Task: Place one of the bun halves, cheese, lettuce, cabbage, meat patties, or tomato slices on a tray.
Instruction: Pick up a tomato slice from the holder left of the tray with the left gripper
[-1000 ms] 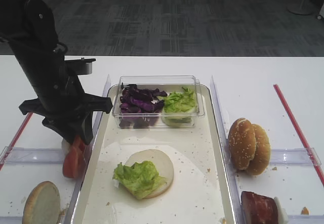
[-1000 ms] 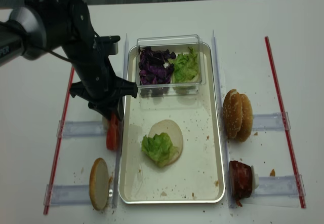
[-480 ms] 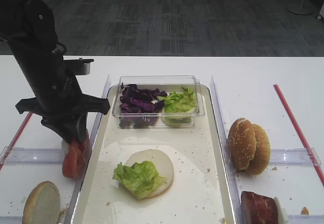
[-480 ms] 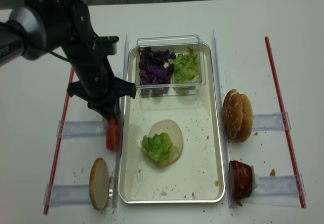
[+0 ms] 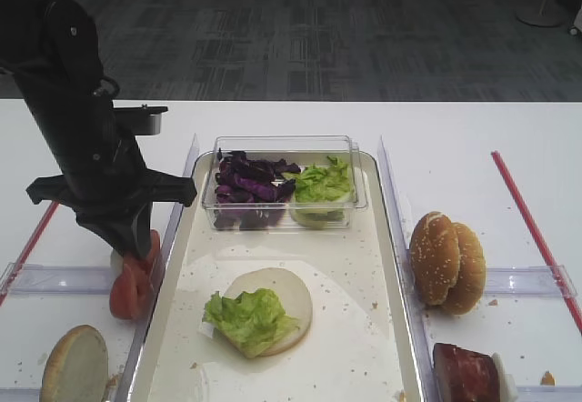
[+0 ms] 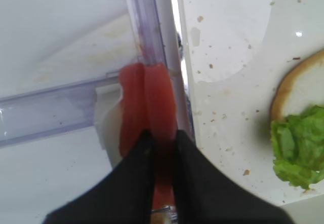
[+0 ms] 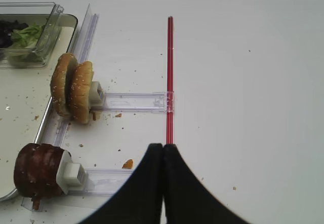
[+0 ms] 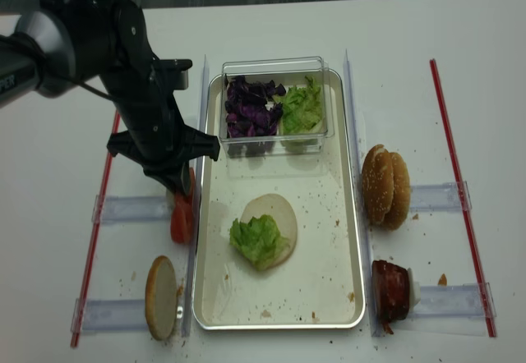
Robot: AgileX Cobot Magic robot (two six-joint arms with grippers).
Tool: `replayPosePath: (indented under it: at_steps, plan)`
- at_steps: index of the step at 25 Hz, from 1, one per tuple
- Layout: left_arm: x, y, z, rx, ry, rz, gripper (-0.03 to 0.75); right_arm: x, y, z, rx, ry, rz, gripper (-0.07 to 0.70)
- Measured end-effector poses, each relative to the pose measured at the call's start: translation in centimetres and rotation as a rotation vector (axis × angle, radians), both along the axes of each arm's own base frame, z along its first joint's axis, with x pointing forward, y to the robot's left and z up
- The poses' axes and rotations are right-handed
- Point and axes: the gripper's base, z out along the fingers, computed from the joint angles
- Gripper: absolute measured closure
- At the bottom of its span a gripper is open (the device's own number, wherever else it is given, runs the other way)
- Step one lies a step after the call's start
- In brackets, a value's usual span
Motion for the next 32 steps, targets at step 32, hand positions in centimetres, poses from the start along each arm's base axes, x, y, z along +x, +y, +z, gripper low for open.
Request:
replayPosePath:
  at_steps: [32]
  plan:
    - [-0.9,0.2,5.2,-0.049,-0.124,-0.011,0.663,0.0,0.0,0.0,0.0,0.0,0.0,0.595]
